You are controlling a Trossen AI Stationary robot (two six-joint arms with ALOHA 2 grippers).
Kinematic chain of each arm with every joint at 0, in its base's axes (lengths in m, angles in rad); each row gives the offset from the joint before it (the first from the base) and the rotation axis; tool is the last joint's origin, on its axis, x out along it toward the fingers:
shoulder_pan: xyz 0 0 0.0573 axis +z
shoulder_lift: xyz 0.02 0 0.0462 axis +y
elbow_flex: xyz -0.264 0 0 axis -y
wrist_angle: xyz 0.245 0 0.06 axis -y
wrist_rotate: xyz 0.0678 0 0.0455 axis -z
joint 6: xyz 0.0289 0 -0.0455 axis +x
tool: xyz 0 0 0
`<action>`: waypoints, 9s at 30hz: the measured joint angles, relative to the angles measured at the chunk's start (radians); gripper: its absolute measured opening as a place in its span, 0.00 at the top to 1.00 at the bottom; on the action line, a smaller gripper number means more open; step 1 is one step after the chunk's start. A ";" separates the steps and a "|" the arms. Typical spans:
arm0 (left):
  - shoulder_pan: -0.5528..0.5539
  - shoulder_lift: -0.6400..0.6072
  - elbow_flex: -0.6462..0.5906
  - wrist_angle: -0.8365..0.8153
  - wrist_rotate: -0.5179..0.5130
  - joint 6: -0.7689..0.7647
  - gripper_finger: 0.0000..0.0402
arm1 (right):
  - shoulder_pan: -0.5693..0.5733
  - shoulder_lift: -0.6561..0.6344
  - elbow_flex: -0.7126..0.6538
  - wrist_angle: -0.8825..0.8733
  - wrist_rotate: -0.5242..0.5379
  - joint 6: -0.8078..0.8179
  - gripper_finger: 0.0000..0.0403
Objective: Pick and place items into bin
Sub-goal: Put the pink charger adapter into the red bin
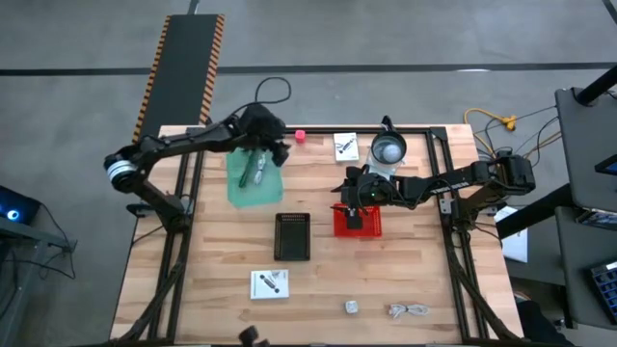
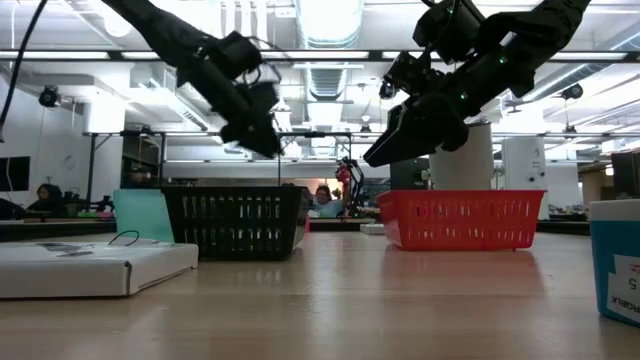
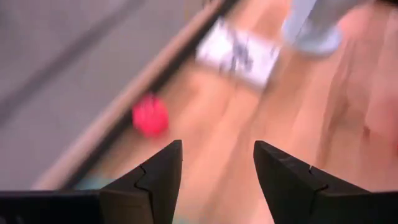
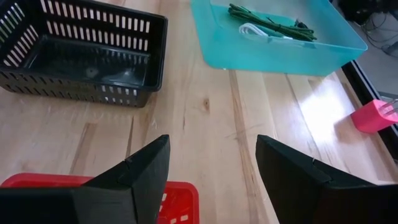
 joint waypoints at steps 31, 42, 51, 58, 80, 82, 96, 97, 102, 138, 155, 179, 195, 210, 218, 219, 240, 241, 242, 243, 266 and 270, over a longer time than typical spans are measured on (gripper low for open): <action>0.072 0.476 0.536 -0.375 0.033 0.746 0.54 | 0.000 0.000 -0.008 -0.001 0.001 0.003 0.44; 0.100 0.522 0.541 -0.337 0.018 0.800 0.54 | 0.000 0.000 -0.008 -0.001 0.001 -0.003 0.44; 0.100 0.581 0.554 -0.290 0.018 0.793 0.54 | 0.000 0.000 -0.008 0.000 0.001 -0.003 0.44; 0.114 0.597 0.560 -0.285 0.016 0.791 0.54 | 0.000 0.000 -0.008 0.000 0.001 -0.014 0.44; 0.104 0.622 0.562 -0.326 0.019 0.745 0.55 | 0.000 0.000 -0.007 0.000 0.001 -0.020 0.44; 0.102 0.622 0.562 -0.327 0.020 0.733 0.55 | 0.000 0.000 -0.007 0.000 0.001 -0.021 0.44; 0.098 0.620 0.555 -0.327 0.026 0.735 0.67 | 0.000 0.000 -0.007 0.000 0.001 -0.019 0.44; 0.098 0.620 0.553 -0.327 0.027 0.735 0.68 | 0.000 0.000 -0.007 0.000 0.001 -0.019 0.44; 0.096 0.620 0.541 -0.326 0.028 0.735 0.68 | 0.000 0.000 -0.007 0.000 0.001 -0.020 0.44; 0.082 0.514 0.530 -0.433 0.401 0.690 0.69 | 0.000 0.000 -0.007 0.000 0.036 -0.074 0.44; 0.042 0.434 0.530 -0.415 0.526 0.693 0.69 | -0.077 0.003 0.000 0.074 0.315 0.180 0.44; -0.061 0.415 0.531 -0.290 0.441 0.739 0.69 | -0.230 0.153 0.034 0.317 0.118 0.204 0.44; -0.102 0.416 0.531 -0.264 0.441 0.739 0.69 | -0.231 0.153 0.037 0.316 0.120 0.196 0.44; -0.111 0.417 0.532 -0.263 0.438 0.740 0.69 | -0.231 0.153 0.037 0.315 0.120 0.192 0.45; -0.114 0.417 0.532 -0.261 0.436 0.748 0.69 | -0.231 0.153 0.036 0.314 0.117 0.195 0.59; -0.114 0.417 0.532 -0.260 0.433 0.750 0.69 | -0.231 0.153 0.036 0.314 0.117 0.197 0.62; -0.121 0.303 0.487 -0.332 0.336 0.571 0.41 | -0.232 0.151 0.036 0.306 0.129 0.211 0.65; -0.121 0.289 0.475 -0.329 0.337 0.547 0.42 | -0.232 0.151 0.036 0.304 0.128 0.211 0.65; -0.123 0.269 0.458 -0.321 0.340 0.521 0.42 | -0.232 0.151 0.036 0.300 0.128 0.212 0.65; -0.123 0.248 0.434 -0.315 0.340 0.497 0.43 | -0.232 0.151 0.036 0.296 0.128 0.212 0.65; -0.150 -0.614 -0.587 0.456 0.104 0.109 0.43 | -0.230 0.149 0.036 0.287 0.120 0.218 0.65; -0.166 -0.697 -0.749 0.637 -0.001 0.083 0.43 | -0.227 0.149 0.036 0.286 0.114 0.218 0.65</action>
